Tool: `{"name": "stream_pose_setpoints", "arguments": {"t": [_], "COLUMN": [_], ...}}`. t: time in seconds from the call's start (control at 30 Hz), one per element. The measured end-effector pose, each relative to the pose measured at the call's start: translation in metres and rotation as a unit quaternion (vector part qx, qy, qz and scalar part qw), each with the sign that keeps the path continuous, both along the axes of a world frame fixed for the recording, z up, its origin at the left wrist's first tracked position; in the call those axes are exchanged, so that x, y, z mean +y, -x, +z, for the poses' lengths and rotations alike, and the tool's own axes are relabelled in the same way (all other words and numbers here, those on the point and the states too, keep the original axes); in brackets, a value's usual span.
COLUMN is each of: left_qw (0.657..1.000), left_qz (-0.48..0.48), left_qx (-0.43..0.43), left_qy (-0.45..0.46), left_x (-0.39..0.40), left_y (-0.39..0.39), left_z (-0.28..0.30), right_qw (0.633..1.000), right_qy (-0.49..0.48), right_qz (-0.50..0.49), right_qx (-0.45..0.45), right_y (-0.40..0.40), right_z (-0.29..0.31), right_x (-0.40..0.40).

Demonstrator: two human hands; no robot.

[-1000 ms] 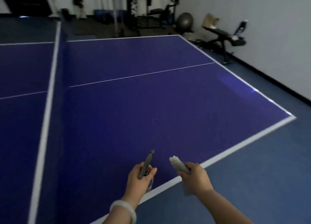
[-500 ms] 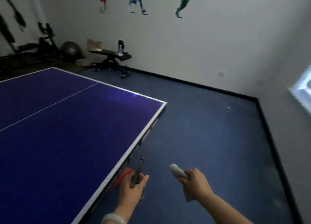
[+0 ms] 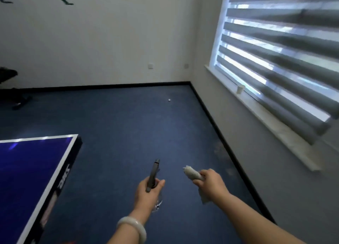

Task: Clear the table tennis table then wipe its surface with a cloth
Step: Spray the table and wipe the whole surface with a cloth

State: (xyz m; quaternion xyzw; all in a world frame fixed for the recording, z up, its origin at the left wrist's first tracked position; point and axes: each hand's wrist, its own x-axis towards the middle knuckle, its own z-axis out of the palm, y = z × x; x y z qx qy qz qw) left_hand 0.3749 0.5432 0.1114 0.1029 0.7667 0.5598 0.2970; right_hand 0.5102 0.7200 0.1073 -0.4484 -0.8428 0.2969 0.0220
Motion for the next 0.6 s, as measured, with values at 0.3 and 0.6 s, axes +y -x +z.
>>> {"name": "stream_pose_setpoints", "arguments": {"t": [0.3, 0.6], "left_qw": [0.974, 0.933], "left_qz": [-0.218, -0.349], "left_qx": [0.064, 0.083], "left_qy": [0.017, -0.009], "left_x": [0.198, 0.406], "left_y": [0.053, -0.030], "left_z": [0.013, 0.016], "right_qw": [0.983, 0.948], "right_qy": [-0.010, -0.031], "right_qz": [-0.184, -0.317], "right_qx": [0.007, -0.012], "right_y": [-0.023, -0.125], "right_z": [0.019, 0.019], "right_x": [0.135, 0.277]}}
